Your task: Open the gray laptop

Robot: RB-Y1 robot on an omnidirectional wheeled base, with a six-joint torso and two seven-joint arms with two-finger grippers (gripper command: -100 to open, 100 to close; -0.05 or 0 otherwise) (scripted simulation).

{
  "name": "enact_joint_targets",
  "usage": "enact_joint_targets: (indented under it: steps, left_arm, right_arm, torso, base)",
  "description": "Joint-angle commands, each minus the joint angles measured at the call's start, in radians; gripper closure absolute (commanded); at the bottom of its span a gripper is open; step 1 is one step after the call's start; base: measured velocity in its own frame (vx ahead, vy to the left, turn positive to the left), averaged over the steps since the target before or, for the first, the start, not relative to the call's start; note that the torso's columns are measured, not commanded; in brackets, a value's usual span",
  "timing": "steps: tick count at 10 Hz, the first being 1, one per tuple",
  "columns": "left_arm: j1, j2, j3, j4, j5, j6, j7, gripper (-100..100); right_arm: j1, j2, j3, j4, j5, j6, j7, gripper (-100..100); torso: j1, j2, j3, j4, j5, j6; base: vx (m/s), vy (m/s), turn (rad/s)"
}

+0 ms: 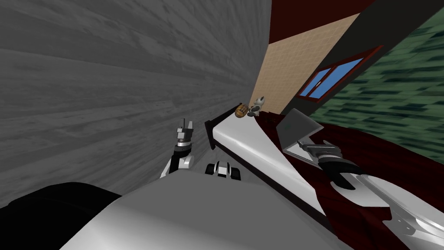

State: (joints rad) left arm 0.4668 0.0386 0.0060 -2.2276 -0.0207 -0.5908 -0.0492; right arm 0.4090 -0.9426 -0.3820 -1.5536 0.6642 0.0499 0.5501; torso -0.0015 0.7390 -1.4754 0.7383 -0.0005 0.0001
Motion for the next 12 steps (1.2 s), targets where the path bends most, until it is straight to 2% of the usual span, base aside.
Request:
enact_joint_targets:
  steps: [1, 4, 6, 7, 10, 12]
  left_arm:
    - [0.000, 0.000, 0.000, 0.000, 0.000, 0.000, 0.000, 0]
    - [0.000, 0.000, 0.000, 0.000, 0.000, 0.000, 0.000, 0]
    - [0.000, 0.000, 0.000, 0.000, 0.000, 0.000, 0.000, 0]
    - [0.000, 0.000, 0.000, 0.000, 0.000, 0.000, 0.000, 0]
    - [0.000, 0.000, 0.000, 0.000, 0.000, 0.000, 0.000, 0]
    - [0.000, 0.000, 0.000, 0.000, 0.000, 0.000, 0.000, 0]
  right_arm:
    - [0.022, -0.036, -0.032, -0.002, 0.005, 0.031, 0.009, -100]
    - [0.035, -0.074, -0.058, 0.005, 0.008, 0.061, 0.016, -100]
    - [0.028, -0.065, -0.046, 0.000, 0.009, 0.061, 0.016, -100]
    - [0.028, -0.064, -0.046, -0.001, 0.009, 0.060, 0.016, 100]
    - [-0.019, -0.047, -0.049, 0.046, -0.074, 0.030, -0.061, 100]
    - [-0.037, -0.039, -0.049, 0.064, -0.106, 0.017, -0.092, 100]
  torso:
    - [0.000, 0.000, 0.000, 0.000, 0.000, 0.000]
    - [0.000, 0.000, 0.000, 0.000, 0.000, 0.000]
    - [-0.001, 0.001, 0.001, 0.000, 0.000, 0.000]
    - [-0.002, 0.002, 0.001, 0.000, -0.001, 0.000]
    - [-0.003, 0.000, 0.000, -0.001, -0.001, 0.001]
    - [-0.004, 0.001, 0.001, 0.000, -0.001, 0.002]
  base:
    - [0.091, 0.121, -0.001]
    - [0.074, 0.086, 0.001]
    - [0.019, 0.028, 0.000]
    - [0.000, 0.000, 0.000]
    - [-0.073, -0.076, 0.023]
    - [-0.087, -0.122, 0.005]
